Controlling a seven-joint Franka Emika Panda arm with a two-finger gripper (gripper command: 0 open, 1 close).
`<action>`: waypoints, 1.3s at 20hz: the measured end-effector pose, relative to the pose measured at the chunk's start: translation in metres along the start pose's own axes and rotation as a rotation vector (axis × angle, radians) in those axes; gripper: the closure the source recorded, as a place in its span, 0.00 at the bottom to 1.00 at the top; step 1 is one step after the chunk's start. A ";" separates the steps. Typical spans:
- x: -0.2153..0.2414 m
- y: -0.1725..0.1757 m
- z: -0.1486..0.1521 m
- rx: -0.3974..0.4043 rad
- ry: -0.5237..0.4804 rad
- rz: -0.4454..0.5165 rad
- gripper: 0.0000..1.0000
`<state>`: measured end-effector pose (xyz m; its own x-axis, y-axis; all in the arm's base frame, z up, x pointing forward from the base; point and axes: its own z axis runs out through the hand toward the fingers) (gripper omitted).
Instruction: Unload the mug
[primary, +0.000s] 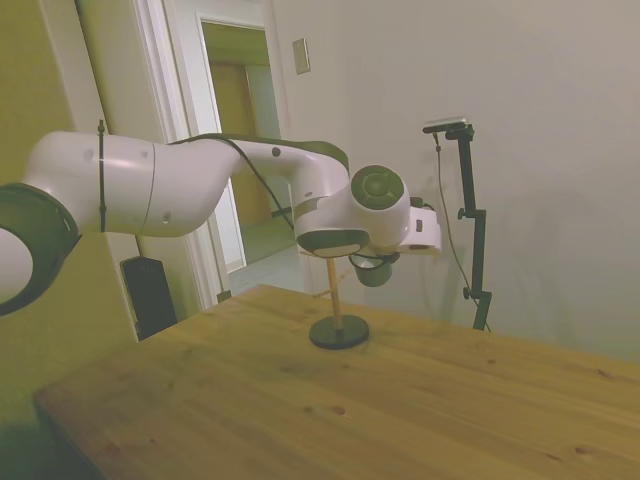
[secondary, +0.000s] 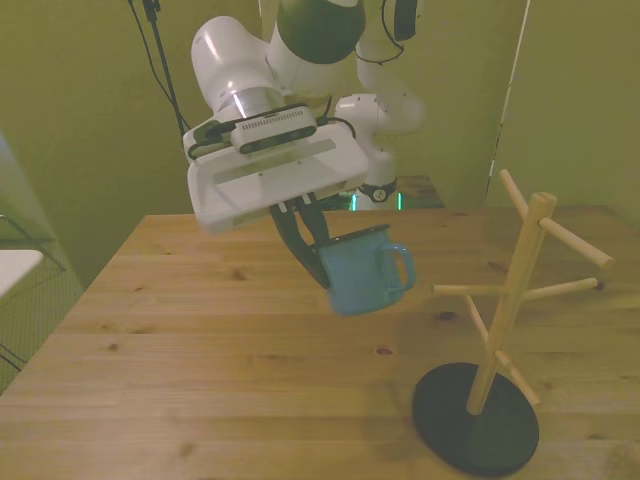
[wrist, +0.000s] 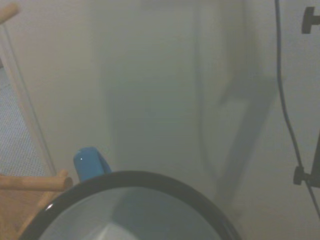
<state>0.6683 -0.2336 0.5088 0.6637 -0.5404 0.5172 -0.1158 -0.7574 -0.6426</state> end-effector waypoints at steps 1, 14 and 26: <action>0.005 0.003 -0.002 0.001 0.001 0.010 1.00; -0.071 0.039 -0.040 -0.074 -0.051 -0.033 1.00; -0.209 0.001 -0.013 -0.216 -0.087 -0.076 1.00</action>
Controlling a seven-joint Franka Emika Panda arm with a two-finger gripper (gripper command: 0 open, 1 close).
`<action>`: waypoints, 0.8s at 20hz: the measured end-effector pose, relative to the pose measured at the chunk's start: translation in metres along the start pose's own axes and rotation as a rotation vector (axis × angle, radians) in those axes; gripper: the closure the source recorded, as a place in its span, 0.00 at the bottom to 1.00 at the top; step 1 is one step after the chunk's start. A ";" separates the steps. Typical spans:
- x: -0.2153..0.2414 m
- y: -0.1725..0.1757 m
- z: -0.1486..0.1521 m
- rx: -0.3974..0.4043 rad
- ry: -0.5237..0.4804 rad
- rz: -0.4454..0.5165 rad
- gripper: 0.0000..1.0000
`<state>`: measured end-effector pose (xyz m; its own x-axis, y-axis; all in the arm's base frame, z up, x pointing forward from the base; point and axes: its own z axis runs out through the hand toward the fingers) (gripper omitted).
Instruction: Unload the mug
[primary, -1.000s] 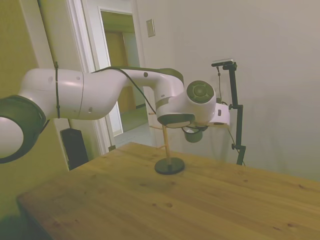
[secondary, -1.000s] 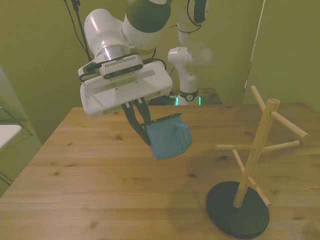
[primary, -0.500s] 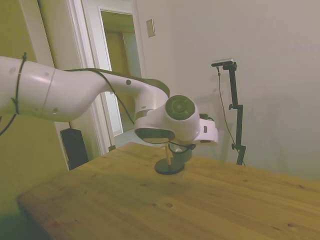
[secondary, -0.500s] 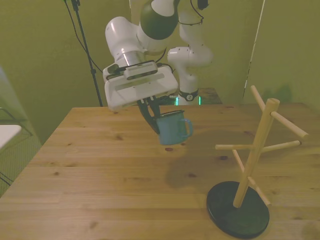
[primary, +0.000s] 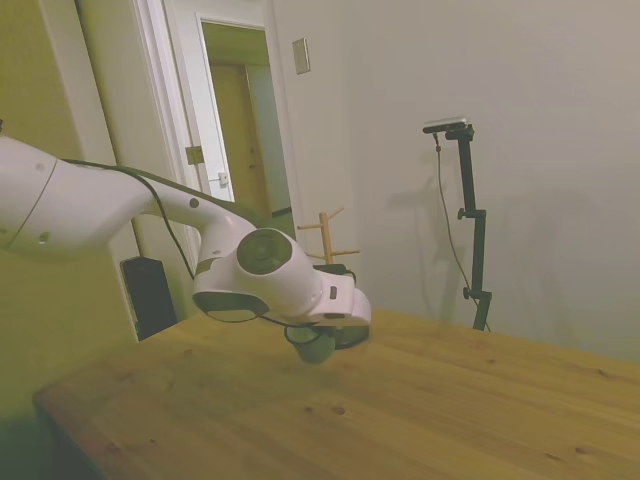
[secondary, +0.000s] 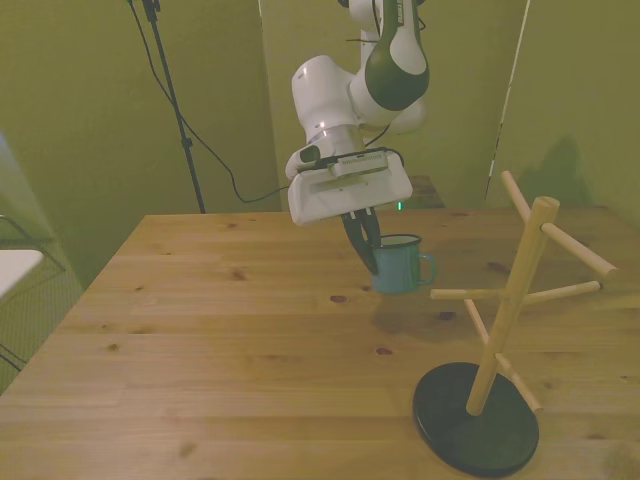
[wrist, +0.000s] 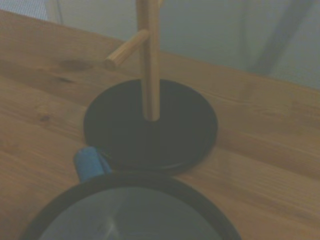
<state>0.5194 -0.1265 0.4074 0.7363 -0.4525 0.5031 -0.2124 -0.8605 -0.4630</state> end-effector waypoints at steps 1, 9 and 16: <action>-0.008 -0.002 0.002 -0.013 0.000 0.011 1.00; -0.067 -0.015 -0.009 -0.049 -0.020 0.105 1.00; -0.061 -0.031 -0.039 0.030 0.036 0.072 1.00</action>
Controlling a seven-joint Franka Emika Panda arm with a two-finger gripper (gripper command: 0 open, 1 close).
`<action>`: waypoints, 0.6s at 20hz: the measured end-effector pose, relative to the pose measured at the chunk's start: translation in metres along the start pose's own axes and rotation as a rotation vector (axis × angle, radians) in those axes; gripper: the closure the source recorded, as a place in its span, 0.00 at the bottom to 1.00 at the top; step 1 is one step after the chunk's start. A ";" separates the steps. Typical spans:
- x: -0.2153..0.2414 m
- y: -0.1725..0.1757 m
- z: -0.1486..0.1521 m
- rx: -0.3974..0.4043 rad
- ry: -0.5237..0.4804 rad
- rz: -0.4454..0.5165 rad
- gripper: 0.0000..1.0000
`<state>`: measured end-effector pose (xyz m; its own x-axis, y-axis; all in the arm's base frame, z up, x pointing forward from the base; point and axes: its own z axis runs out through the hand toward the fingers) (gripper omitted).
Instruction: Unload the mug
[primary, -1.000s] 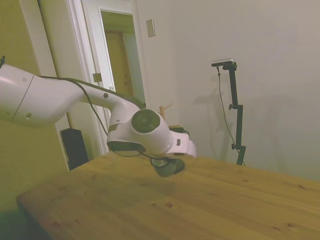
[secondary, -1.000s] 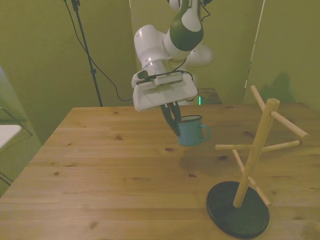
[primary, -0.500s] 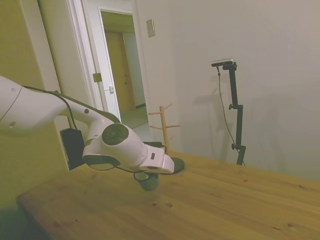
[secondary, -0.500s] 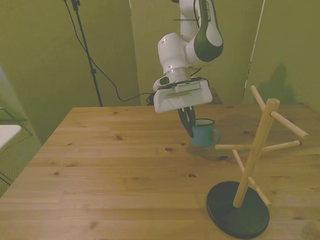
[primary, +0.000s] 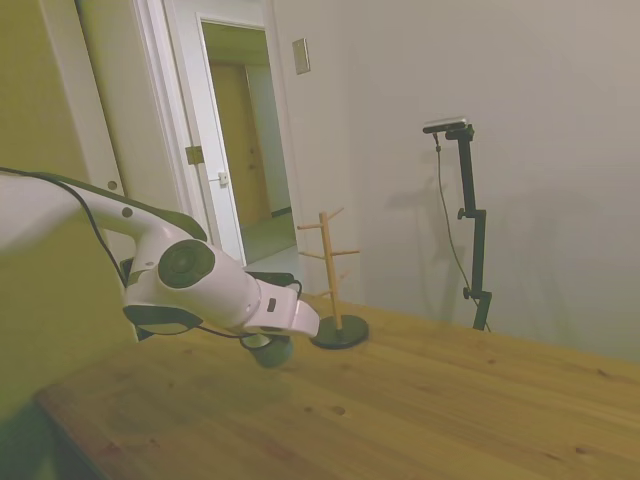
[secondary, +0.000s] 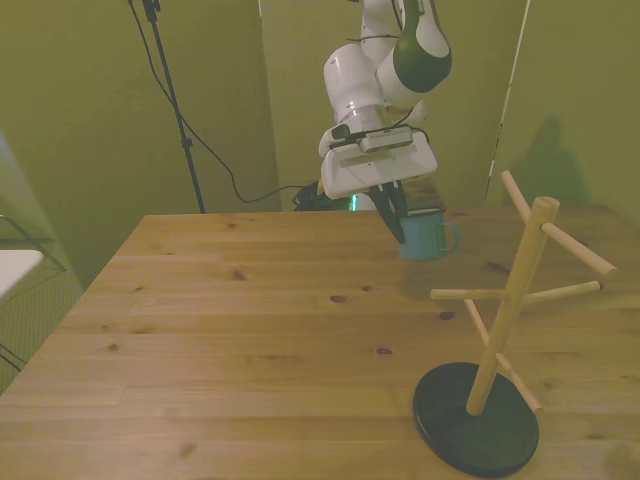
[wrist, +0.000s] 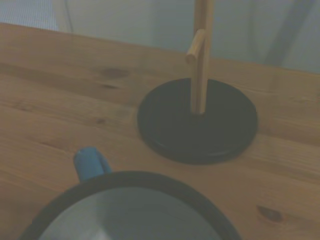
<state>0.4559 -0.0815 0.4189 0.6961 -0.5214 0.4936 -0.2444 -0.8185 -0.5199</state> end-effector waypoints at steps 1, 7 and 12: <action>0.000 0.003 0.001 0.000 -0.006 -0.006 1.00; -0.009 0.008 0.005 0.000 -0.048 -0.013 1.00; -0.021 0.021 0.006 -0.117 -0.154 0.038 1.00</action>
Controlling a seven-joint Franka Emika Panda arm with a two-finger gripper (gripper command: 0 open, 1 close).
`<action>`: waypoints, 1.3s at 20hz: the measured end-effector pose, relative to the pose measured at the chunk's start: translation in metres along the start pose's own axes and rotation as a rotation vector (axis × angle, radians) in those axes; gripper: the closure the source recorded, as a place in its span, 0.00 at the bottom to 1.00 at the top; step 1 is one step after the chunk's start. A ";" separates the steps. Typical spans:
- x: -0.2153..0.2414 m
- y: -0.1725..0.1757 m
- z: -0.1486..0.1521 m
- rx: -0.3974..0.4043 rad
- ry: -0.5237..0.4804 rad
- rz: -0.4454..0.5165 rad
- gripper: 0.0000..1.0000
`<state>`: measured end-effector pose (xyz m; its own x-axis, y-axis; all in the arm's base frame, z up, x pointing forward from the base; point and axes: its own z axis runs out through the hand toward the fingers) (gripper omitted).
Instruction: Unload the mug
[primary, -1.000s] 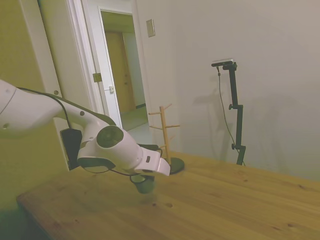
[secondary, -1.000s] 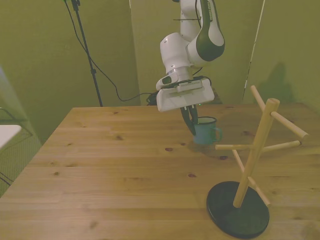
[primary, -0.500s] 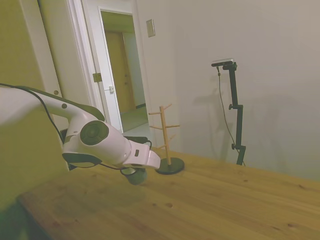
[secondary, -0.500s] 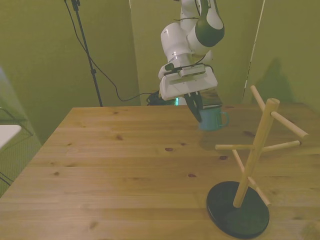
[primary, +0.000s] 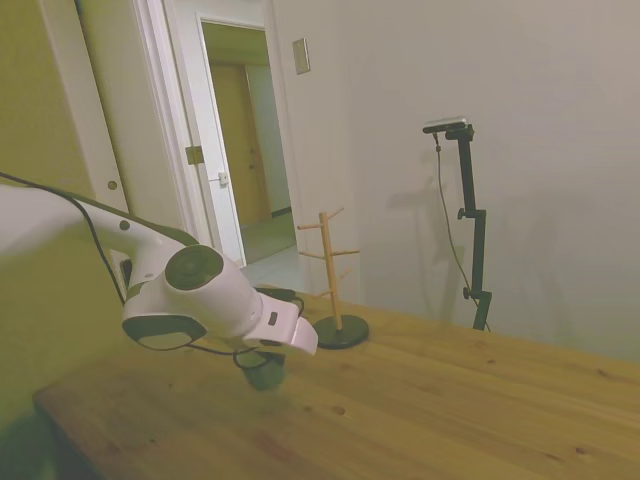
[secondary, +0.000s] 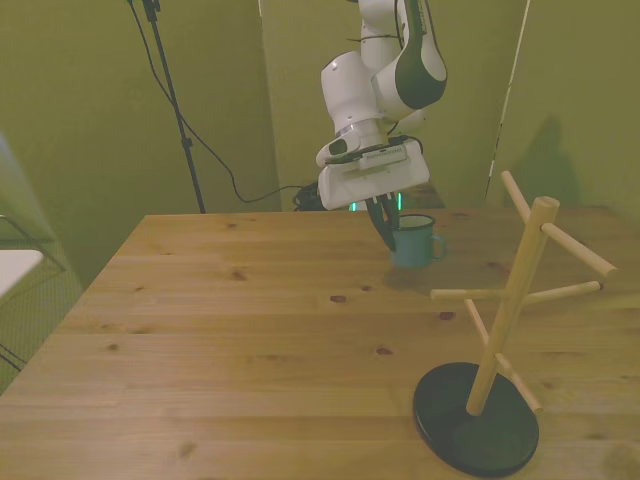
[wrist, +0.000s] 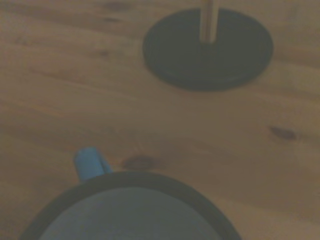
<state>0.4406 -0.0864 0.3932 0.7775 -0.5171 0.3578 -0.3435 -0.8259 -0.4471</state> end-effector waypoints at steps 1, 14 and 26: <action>-0.001 0.000 -0.002 -0.015 -0.018 0.012 1.00; 0.017 0.004 -0.019 -0.142 -0.130 0.135 1.00; 0.032 0.028 0.024 -0.230 -0.186 0.178 1.00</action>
<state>0.4687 -0.1206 0.3730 0.7700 -0.6255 0.1259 -0.5759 -0.7662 -0.2850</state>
